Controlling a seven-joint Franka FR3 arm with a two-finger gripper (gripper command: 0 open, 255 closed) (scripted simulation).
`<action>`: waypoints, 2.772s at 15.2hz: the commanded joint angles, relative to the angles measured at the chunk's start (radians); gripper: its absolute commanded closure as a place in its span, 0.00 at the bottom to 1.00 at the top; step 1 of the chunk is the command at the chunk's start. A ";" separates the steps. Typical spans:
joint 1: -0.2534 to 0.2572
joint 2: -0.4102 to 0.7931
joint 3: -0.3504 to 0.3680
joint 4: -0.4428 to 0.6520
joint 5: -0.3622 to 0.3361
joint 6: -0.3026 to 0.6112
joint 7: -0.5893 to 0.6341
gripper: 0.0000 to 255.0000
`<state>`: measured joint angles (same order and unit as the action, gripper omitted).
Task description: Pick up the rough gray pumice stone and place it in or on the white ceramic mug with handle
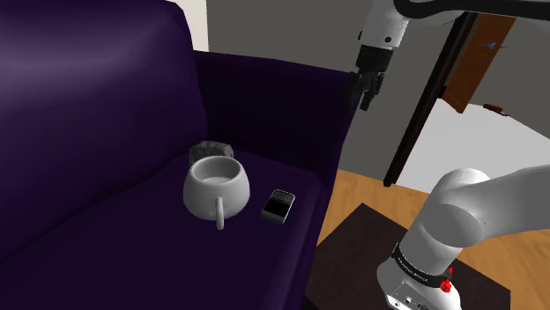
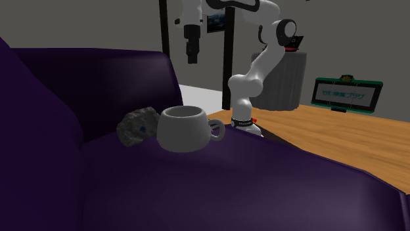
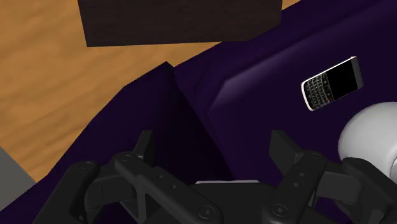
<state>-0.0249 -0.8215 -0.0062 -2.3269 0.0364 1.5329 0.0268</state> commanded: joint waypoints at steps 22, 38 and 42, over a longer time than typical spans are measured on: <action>0.174 0.701 0.181 0.401 0.051 0.260 -0.082 0.00; 0.261 1.032 0.259 0.638 -0.010 0.330 -0.092 0.00; 0.261 1.034 0.260 0.620 -0.010 0.350 -0.091 0.00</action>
<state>0.2361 0.2127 0.2532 -1.7043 0.0264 1.8800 -0.0649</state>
